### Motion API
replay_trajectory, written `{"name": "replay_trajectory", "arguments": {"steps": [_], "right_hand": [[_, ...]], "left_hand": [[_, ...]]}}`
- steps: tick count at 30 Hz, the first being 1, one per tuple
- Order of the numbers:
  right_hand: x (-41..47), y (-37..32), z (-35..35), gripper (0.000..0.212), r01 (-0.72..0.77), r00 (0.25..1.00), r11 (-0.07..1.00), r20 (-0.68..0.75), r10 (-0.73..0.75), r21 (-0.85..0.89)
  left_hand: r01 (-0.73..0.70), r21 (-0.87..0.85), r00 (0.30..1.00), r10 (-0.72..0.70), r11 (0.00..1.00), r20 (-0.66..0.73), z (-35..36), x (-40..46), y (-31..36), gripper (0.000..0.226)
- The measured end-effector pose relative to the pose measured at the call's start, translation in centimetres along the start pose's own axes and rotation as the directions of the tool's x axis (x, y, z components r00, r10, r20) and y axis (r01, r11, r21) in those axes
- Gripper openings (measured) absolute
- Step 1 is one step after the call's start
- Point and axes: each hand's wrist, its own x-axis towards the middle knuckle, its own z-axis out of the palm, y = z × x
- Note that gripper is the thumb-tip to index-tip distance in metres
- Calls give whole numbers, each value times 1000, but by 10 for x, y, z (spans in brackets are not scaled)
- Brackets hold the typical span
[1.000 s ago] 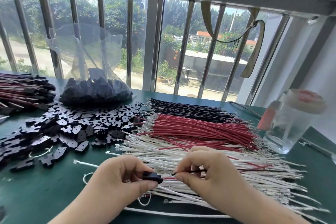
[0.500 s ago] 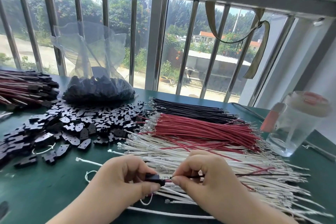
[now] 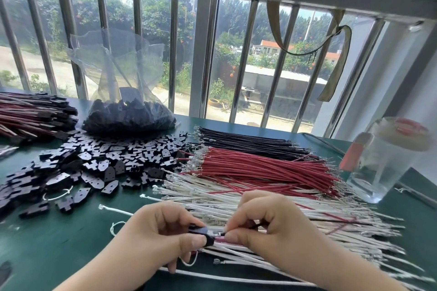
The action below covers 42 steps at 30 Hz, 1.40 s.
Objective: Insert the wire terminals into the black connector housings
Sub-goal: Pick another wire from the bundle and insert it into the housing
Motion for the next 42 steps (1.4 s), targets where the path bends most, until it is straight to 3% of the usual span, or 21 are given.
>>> {"name": "replay_trajectory", "arguments": {"steps": [4,8,11,14,18,19,21,24,28,30,33,35,39,42], "right_hand": [[0,2,10,8,-34,994,992,-106,21,-122],[-4,0,19,14,-61,985,974,-169,24,-219],[-9,-2,24,9,3,984,951,-170,-59,-308],[-10,-3,23,10,98,978,907,-127,-163,-410],[-2,0,15,21,-35,997,994,-65,28,-106],[-2,3,16,22,-39,996,994,-83,31,-102],[-2,4,19,13,19,988,973,-145,-53,-230],[-7,2,23,8,122,972,888,-128,-197,-444],[-11,3,26,9,159,964,773,-74,-257,-615],[-11,3,26,12,112,973,841,-113,-201,-529],[-5,6,21,22,23,982,987,-182,-52,-159],[-4,9,23,19,26,975,988,-216,-59,-154],[-7,11,29,11,76,961,934,-223,-162,-350],[-6,9,30,10,107,954,942,-236,-188,-317]], "left_hand": [[-10,20,998,11,1000,-55,0,3,-3,22],[-18,36,1000,18,999,-5,1,3,-6,19],[-5,14,1000,5,1000,-7,-2,3,-9,20],[22,9,1000,-22,1000,5,-3,3,-12,35],[46,-23,999,-46,999,24,-3,4,-14,35],[43,-17,999,-43,999,18,-3,4,-14,33],[33,2,999,-33,999,-2,-2,4,-13,25],[37,-1,999,-37,999,-8,-1,3,-14,16],[19,25,1000,-19,1000,-7,2,3,-15,13],[5,3,1000,-5,1000,-8,1,3,-15,11],[3,-95,1000,-5,995,-26,0,4,-13,12],[9,-128,999,-13,992,-38,1,5,-11,14],[-29,-73,997,23,997,-79,6,5,-11,23],[-45,-106,995,36,993,-88,6,3,-10,23]]}}
